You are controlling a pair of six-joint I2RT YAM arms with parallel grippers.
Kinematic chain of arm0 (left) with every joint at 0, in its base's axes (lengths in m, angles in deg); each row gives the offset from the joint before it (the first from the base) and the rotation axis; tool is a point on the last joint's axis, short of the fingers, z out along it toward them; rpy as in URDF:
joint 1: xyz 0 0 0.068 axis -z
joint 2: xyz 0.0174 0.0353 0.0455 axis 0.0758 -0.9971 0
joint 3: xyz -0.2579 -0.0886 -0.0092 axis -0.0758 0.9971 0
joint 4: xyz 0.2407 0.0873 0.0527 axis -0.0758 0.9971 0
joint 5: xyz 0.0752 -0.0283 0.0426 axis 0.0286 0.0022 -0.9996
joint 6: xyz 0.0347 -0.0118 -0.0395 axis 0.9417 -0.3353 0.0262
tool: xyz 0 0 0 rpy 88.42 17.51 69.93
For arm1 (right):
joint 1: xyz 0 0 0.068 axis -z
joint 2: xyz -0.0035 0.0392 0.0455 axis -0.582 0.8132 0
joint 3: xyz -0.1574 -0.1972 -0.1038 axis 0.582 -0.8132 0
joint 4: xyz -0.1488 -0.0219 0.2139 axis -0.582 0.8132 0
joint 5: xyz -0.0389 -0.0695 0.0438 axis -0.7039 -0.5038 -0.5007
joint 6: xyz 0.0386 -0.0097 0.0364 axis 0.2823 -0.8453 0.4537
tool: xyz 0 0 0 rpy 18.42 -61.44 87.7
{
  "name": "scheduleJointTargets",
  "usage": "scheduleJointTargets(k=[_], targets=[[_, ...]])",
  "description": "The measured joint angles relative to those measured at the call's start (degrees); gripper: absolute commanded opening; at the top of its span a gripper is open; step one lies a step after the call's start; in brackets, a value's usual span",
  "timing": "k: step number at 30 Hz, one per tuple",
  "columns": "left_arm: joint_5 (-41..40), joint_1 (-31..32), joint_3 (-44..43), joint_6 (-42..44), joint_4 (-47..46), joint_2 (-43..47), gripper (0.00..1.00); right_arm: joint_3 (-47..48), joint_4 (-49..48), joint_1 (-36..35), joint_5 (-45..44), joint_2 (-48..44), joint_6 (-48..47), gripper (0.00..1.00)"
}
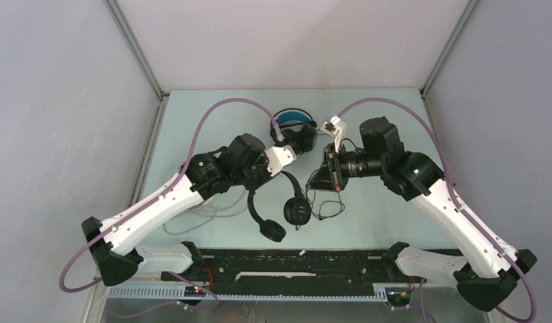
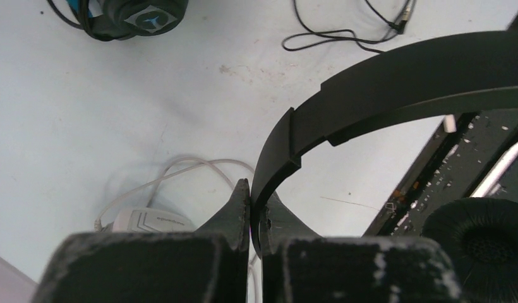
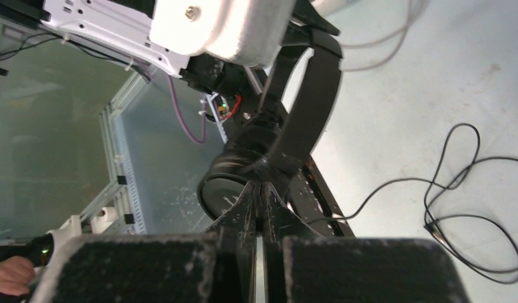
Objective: Wrap the headphones
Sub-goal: Wrap the headphones cable around the headphones.
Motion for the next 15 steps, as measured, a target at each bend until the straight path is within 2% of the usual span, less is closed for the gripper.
scheduleJointTargets(k=[3, 7, 9, 15], targets=[[-2.16, -0.02, 0.0, -0.26, -0.87, -1.14, 0.0, -0.02, -2.08, -0.17, 1.77, 1.64, 1.66, 0.0], [-5.25, -0.02, -0.07, -0.92, -1.49, -2.45, 0.0, -0.04, -4.57, -0.76, 3.1, 3.82, 4.0, 0.13], [-6.95, -0.02, -0.07, -1.25, -1.38, -2.8, 0.0, -0.04, -6.95, -1.33, 3.58, 4.74, 5.22, 0.16], [-12.17, -0.59, -0.07, -4.37, -0.63, -4.2, 0.0, -0.04, -14.47, -5.29, 4.28, 8.0, 7.78, 0.14]])
